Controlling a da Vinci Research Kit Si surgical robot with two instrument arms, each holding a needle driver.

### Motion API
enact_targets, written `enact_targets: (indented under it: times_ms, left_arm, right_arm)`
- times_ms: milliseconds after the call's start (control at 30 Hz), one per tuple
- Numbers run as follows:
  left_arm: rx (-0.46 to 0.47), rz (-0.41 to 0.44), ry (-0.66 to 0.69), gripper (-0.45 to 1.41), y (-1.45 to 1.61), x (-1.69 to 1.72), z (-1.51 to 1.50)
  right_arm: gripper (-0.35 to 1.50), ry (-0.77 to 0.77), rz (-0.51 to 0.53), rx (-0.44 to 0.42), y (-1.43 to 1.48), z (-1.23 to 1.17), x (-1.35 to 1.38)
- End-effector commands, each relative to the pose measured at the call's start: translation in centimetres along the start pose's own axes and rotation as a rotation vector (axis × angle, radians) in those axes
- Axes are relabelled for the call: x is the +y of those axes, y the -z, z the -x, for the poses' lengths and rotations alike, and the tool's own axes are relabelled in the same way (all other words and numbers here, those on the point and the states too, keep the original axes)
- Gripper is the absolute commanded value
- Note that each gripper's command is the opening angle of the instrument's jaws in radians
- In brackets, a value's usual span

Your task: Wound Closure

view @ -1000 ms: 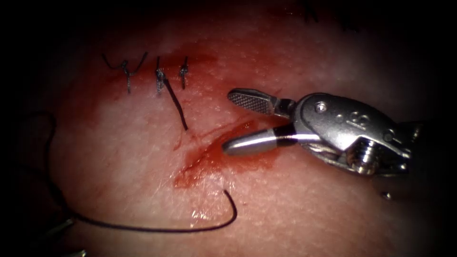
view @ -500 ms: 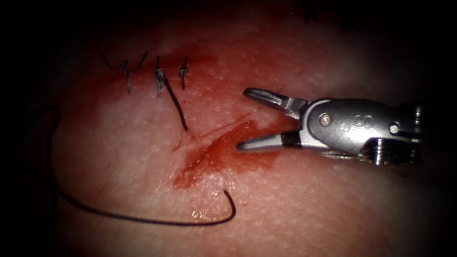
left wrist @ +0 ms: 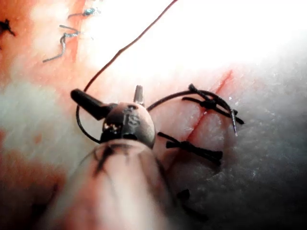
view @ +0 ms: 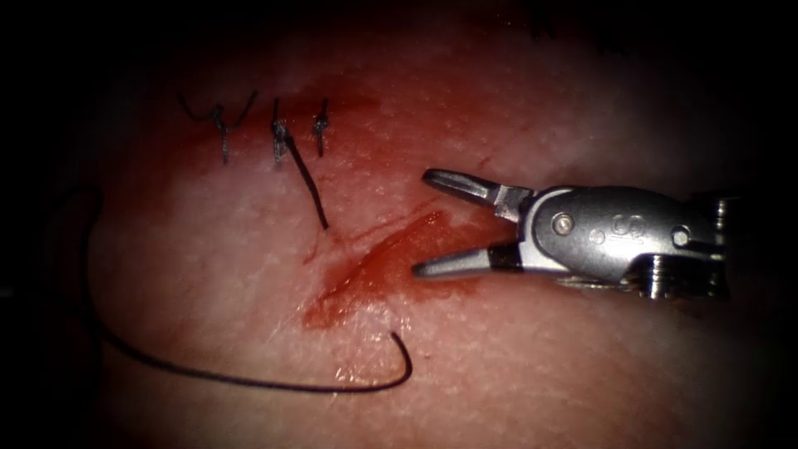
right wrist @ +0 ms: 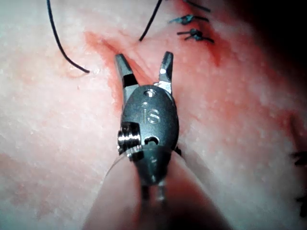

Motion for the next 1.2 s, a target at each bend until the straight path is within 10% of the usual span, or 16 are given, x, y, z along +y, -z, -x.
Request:
enact_targets:
  times_ms: [33, 600, 867, 1000, 1200]
  left_arm:
    - [-0.001, 0.027, -0.006, 0.93, -0.08, 0.13, 0.02]
    - [0.0, 0.093, -0.127, 0.71, -0.49, 0.5, -0.11]
    - [0.013, 0.084, -0.128, 0.29, -0.5, 0.41, -0.16]
    - [0.03, 0.067, -0.144, -0.45, -0.45, 0.36, -0.26]
    - [0.031, 0.063, -0.143, -0.45, -0.4, 0.36, -0.32]
  right_arm:
    - [1.14, 0.001, -0.001, 0.002, -0.09, 0.04, -0.04]
    - [1.14, 0.014, -0.004, 0.007, -0.1, 0.09, -0.11]
    - [1.14, 0.015, -0.004, 0.007, -0.1, 0.1, -0.12]
    - [1.13, 0.01, -0.004, 0.006, -0.1, 0.1, -0.13]
    - [1.11, 0.01, -0.004, 0.006, -0.1, 0.1, -0.13]
